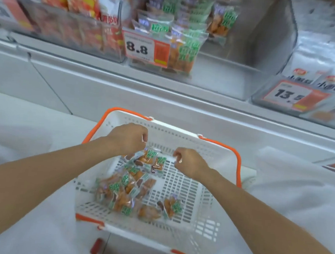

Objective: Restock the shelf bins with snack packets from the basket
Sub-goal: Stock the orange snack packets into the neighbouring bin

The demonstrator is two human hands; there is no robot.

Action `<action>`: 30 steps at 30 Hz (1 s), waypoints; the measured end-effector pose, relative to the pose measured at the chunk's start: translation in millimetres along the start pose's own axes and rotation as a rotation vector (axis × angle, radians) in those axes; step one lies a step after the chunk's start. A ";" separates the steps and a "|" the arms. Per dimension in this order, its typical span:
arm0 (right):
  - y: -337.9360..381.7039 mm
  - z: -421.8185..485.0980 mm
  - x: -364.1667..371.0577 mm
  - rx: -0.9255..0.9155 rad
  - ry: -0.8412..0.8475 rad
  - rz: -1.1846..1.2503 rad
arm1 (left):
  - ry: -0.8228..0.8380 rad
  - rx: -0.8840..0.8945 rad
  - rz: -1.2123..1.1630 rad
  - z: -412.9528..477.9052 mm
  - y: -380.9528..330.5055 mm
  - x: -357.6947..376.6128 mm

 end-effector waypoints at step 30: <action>-45.3 12.8 66.6 0.270 0.150 0.297 | 0.301 0.074 0.058 9.2 -27.3 56.7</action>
Point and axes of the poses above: each hand's wrist, its own z-axis towards the middle knuckle, its own x-axis out of the palm, y = z × x, the point moved 7 cm from there along z, towards the middle knuckle, and after that the axes turned 12 degrees about z, right-handed, at the moved point
